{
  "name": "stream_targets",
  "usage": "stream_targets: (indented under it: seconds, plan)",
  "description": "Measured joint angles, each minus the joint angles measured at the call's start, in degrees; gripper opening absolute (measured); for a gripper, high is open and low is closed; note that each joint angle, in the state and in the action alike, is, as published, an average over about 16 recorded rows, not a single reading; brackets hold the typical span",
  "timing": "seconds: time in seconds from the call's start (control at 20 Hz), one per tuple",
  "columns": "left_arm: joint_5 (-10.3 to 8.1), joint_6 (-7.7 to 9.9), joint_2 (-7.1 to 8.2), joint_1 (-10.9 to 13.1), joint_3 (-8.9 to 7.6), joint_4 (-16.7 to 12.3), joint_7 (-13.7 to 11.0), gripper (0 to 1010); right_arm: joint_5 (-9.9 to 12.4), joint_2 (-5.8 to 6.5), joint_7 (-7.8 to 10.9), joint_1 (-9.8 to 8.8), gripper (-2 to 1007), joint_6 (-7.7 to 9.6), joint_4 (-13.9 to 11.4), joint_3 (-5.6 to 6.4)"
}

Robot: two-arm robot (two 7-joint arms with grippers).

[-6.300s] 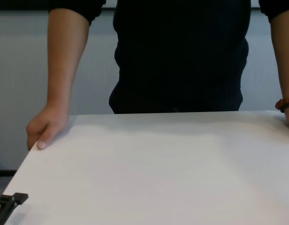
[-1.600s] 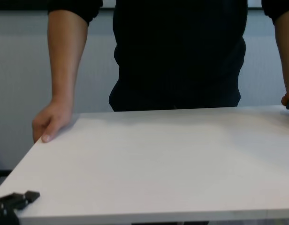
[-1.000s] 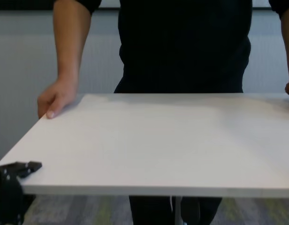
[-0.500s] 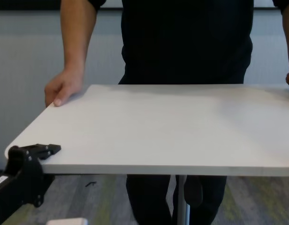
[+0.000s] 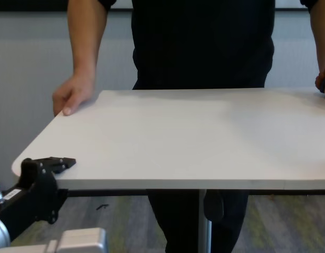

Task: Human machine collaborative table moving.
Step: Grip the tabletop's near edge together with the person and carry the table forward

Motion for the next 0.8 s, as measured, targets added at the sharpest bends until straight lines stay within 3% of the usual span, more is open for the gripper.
stream_targets:
  seconds: [0.8]
  plan:
    - [-0.9,-1.41,-2.19,-7.0,2.81,7.1,0.1,228,-0.7,-3.75,-1.02,8.02,272,-2.89,9.4,-2.38]
